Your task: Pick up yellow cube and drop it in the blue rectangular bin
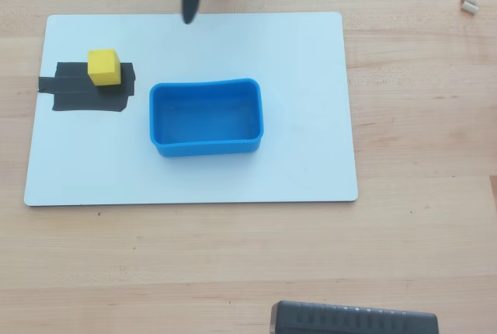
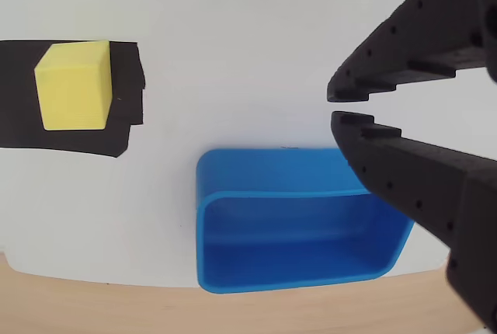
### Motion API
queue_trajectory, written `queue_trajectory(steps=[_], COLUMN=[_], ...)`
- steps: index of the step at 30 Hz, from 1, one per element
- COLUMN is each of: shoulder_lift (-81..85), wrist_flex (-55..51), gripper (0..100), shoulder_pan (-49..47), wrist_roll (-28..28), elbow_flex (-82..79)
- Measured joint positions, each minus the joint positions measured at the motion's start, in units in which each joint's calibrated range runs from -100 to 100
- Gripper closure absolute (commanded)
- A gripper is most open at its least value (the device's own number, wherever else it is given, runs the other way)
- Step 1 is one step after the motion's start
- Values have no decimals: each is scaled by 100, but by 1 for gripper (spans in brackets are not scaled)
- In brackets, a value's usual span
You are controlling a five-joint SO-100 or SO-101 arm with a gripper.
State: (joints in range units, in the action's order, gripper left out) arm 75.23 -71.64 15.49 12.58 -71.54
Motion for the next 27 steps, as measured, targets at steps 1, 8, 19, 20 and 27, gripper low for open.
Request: queue_trajectory(steps=[1,8,19,20,27], shoulder_lift=[-328,-2184,-5486,-5708,-6489], wrist_flex=[0,0,0,0,0], gripper=[100,100,100,100,84], shoulder_pan=[127,786,1485,1541,1819], wrist_roll=[68,430,679,694,777], elbow_flex=[281,1603,3898,4028,4349])
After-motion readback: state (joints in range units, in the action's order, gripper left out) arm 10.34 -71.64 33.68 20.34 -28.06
